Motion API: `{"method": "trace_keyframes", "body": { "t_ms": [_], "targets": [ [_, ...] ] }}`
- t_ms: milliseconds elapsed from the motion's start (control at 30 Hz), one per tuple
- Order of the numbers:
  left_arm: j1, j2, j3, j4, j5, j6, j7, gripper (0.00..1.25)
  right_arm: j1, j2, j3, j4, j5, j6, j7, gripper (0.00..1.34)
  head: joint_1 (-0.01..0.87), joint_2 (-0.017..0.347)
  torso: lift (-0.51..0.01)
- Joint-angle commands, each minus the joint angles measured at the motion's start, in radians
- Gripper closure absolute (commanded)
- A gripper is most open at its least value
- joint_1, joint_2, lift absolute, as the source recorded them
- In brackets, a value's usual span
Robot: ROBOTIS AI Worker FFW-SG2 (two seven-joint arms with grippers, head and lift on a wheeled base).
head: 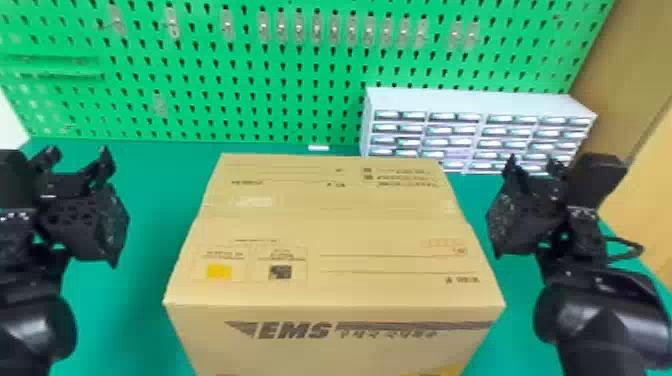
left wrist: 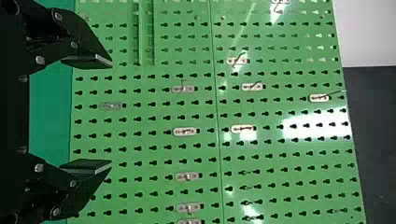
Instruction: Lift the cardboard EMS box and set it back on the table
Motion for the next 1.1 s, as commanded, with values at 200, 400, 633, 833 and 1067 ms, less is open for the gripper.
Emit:
{"method": "trace_keyframes", "body": {
  "t_ms": [200,400,633,833,1067],
  "targets": [
    [-0.002,0.0,-0.002,0.002,0.0,0.002,0.0,0.49,0.0,-0.001,0.006,0.0,-0.002,-0.006,0.0,0.54,0.678,-0.015,-0.049],
    [-0.003,0.0,0.0,0.002,0.0,0.0,0.0,0.49,-0.005,-0.001,0.009,0.0,-0.002,-0.009,0.0,0.54,0.678,-0.015,-0.056],
    [-0.005,0.0,-0.002,0.002,0.0,0.002,0.0,0.49,-0.005,-0.002,0.014,0.0,-0.002,-0.018,0.0,0.54,0.678,-0.015,-0.064],
    [-0.005,0.0,0.0,0.002,0.0,0.002,0.0,0.49,-0.006,-0.004,0.014,0.0,0.002,-0.018,0.0,0.54,0.678,-0.015,-0.071],
    [-0.005,0.0,0.0,0.002,0.0,0.002,0.0,0.49,-0.006,-0.004,0.015,0.0,0.003,-0.018,0.0,0.54,0.678,-0.015,-0.079]
  ]
}}
